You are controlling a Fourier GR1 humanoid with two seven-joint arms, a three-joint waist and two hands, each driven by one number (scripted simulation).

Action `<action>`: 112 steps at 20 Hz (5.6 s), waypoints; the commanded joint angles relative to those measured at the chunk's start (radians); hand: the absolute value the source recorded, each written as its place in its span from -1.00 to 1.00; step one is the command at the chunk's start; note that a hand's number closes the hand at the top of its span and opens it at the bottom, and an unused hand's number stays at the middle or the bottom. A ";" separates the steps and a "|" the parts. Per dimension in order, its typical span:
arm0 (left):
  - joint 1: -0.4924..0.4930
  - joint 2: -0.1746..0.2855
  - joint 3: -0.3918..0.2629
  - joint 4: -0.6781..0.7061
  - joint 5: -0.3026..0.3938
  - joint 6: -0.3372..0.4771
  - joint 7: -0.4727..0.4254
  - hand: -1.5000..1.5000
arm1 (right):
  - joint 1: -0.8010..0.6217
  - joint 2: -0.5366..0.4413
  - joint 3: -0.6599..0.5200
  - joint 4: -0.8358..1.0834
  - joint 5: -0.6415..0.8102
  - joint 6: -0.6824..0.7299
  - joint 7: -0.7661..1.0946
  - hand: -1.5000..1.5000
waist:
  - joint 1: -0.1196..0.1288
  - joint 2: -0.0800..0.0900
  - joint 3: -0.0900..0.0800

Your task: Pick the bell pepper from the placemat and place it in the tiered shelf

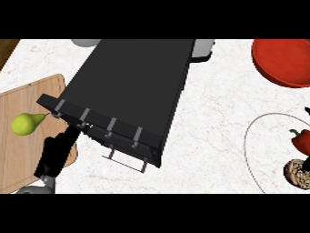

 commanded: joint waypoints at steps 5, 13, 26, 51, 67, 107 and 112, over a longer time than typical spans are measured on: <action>0.015 0.007 0.039 0.003 -0.019 -0.025 -0.026 0.00 | -0.009 0.068 -0.043 0.133 0.122 -0.043 -0.082 -1.00 | 0.001 0.001 0.002; -0.055 -0.024 0.033 -0.009 -0.045 -0.016 0.046 0.00 | -0.142 0.076 -0.091 0.386 0.201 -0.086 -0.211 -1.00 | 0.006 0.004 0.002; 0.010 -0.076 0.011 -0.050 -0.077 0.011 0.033 0.00 | -0.172 0.120 -0.097 0.494 0.261 -0.158 -0.361 1.00 | 0.008 0.002 0.002; -0.028 -0.023 0.072 -0.042 -0.043 -0.059 0.066 0.00 | -0.477 0.082 -0.035 0.025 -0.008 0.129 -1.061 1.00 | 0.006 -0.003 0.001; 0.011 -0.056 0.046 -0.008 -0.081 -0.051 -0.012 0.00 | -0.915 0.353 -0.201 0.152 -0.227 0.268 -0.640 1.00 | 0.019 0.004 0.001; -0.066 -0.099 0.017 0.002 -0.110 -0.048 0.042 0.00 | -1.239 0.709 -0.411 0.919 -0.600 0.156 -0.561 -1.00 | 0.070 0.013 0.001; -0.049 -0.074 0.045 -0.016 -0.090 -0.062 0.040 0.00 | -1.296 0.676 -0.536 0.895 -0.642 -0.038 -0.524 -1.00 | 0.043 0.013 0.001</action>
